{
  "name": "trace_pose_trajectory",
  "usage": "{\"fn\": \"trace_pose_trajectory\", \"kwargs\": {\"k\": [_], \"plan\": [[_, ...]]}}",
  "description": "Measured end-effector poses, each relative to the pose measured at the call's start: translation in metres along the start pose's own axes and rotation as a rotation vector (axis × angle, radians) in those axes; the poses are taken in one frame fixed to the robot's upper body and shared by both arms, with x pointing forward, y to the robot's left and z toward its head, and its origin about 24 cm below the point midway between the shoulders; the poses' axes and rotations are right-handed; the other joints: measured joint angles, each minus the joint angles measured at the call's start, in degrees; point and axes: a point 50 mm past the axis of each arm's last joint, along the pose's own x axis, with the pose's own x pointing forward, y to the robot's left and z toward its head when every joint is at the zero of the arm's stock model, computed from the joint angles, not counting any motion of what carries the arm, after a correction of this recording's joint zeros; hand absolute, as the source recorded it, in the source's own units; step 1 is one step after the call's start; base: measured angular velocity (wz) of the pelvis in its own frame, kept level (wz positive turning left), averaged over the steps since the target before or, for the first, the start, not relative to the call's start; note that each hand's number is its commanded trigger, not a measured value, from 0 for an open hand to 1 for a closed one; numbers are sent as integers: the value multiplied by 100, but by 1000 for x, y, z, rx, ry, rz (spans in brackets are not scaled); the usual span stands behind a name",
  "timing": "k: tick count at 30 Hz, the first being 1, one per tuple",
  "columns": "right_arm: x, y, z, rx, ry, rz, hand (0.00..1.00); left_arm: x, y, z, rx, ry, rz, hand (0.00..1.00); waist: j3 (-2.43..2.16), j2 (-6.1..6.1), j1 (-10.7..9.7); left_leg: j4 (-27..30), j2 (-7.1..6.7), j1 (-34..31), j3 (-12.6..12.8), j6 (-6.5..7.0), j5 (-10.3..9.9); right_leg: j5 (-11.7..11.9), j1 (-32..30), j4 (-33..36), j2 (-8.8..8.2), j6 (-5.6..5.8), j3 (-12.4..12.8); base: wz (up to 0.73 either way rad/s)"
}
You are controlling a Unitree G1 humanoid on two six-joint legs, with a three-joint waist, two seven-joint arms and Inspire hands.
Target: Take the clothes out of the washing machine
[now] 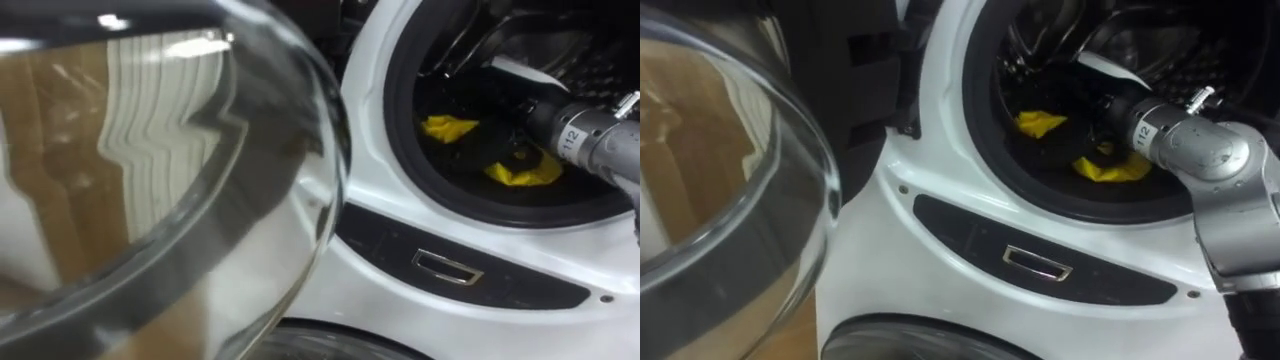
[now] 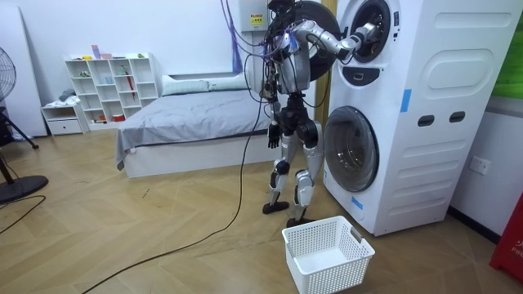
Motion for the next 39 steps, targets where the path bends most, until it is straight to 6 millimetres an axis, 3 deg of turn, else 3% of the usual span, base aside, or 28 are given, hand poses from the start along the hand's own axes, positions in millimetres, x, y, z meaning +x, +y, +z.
{"fn": "trace_pose_trajectory", "kwargs": {"k": [13, 22, 26, 32, 33, 37, 39], "plan": [[-3, 1, 14, -104, 12, -26, 100, 0, -2, 7, -8, -10, -5, 0, -15, 97, 17, -8, -2, 18, 10, 0, 0, 1, 9, 13, -4, -1, -18, 0], [-9, 1, 33, -127, -36, -62, 100, 0, -2, 7, -4, -19, 19, 0, -14, 158, 30, -70, 8, -17, 239, 0, 1, 16, -158, 48, 26, -11, 156, -13], [-17, 2, 51, -184, -91, -89, 100, 0, -3, 5, -5, -27, 28, 0, -6, 200, -52, -84, 3, -65, 352, 2, 2, 16, -313, 114, 35, -10, 267, -15], [-27, 2, 67, -222, -145, -122, 100, 0, -8, 4, -44, -43, 37, 0, -57, 192, -165, -93, 3, -139, 501, 3, 5, 22, -432, 110, 47, 1, 409, -10], [-33, 5, 74, -249, -179, -124, 100, 0, -7, 2, -51, -45, 44, 0, -38, 225, -211, -73, 10, -142, 505, 3, 5, 22, -424, 104, 59, 1, 426, 0], [-56, 20, 96, -295, -355, -111, 100, 0, -7, -15, -73, -16, 55, 0, -46, 271, -342, -61, 29, -77, 656, 3, 5, 22, -421, 104, 81, 0, 603, -20], [-70, 25, 108, -296, -461, -104, 100, 0, -11, -28, -82, 16, 49, 0, -57, 335, -541, -63, 26, -66, 655, 2, 5, 23, -418, 111, 81, -1, 608, -2]]}}
